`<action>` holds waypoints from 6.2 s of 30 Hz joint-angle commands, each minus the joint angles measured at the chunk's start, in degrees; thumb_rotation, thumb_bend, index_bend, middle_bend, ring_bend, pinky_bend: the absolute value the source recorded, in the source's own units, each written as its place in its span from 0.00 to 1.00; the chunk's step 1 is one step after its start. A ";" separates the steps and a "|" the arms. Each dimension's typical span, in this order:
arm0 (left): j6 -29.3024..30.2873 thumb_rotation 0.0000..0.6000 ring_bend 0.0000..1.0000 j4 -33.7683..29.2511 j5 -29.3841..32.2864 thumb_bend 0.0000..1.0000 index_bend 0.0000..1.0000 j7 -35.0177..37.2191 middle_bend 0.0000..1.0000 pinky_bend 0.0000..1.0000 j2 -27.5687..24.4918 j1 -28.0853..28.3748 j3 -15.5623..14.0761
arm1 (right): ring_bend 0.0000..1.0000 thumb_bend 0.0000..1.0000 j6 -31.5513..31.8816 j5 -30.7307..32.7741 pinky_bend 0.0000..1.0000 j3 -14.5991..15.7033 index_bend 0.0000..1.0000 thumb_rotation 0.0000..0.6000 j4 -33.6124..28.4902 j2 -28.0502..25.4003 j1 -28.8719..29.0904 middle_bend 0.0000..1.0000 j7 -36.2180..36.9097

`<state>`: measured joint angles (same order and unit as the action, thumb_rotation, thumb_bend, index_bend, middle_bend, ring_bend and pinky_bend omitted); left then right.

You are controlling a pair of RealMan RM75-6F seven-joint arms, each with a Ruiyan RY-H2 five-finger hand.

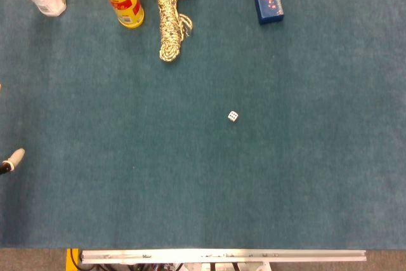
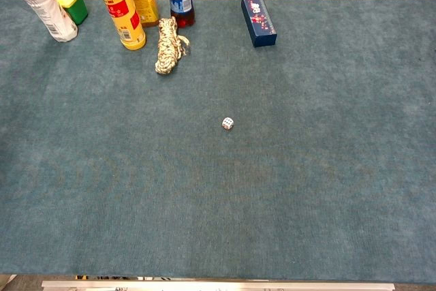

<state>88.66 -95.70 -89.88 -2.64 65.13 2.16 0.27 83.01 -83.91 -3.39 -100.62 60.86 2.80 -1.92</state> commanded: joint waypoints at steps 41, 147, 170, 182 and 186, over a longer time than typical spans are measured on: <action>1.06 1.00 0.00 -0.27 -0.67 0.13 0.00 0.10 0.00 0.00 -0.26 -0.60 -0.14 | 1.00 0.96 -38.03 15.75 1.00 -5.08 0.21 1.00 -14.44 1.42 31.48 1.00 -26.67; 2.46 1.00 0.00 2.59 -0.18 0.13 0.00 4.16 0.00 0.00 -0.25 -2.12 0.16 | 1.00 0.97 -32.14 55.34 1.00 7.33 0.21 1.00 -0.70 25.74 62.02 1.00 -39.52; 2.09 1.00 0.00 3.43 0.77 0.13 0.00 4.87 0.00 0.00 -0.37 -2.14 0.49 | 1.00 0.56 -13.86 31.86 1.00 9.84 0.21 1.00 -9.40 11.80 45.92 0.98 -25.80; 1.02 1.00 0.00 3.03 0.31 0.13 0.00 3.35 0.00 0.00 -0.16 -1.11 0.70 | 0.41 0.33 3.92 17.38 0.70 13.69 0.07 1.00 -7.15 3.99 27.56 0.34 -15.37; 0.75 1.00 0.00 2.92 0.50 0.13 0.00 2.88 0.00 0.00 -0.19 -1.08 0.60 | 0.35 0.33 8.82 14.85 0.63 13.85 0.07 1.00 -5.97 2.14 22.15 0.30 -12.76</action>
<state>89.43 -92.77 -89.40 0.26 64.95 1.07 0.88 89.50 -67.16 10.00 -107.57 64.48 27.60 -16.60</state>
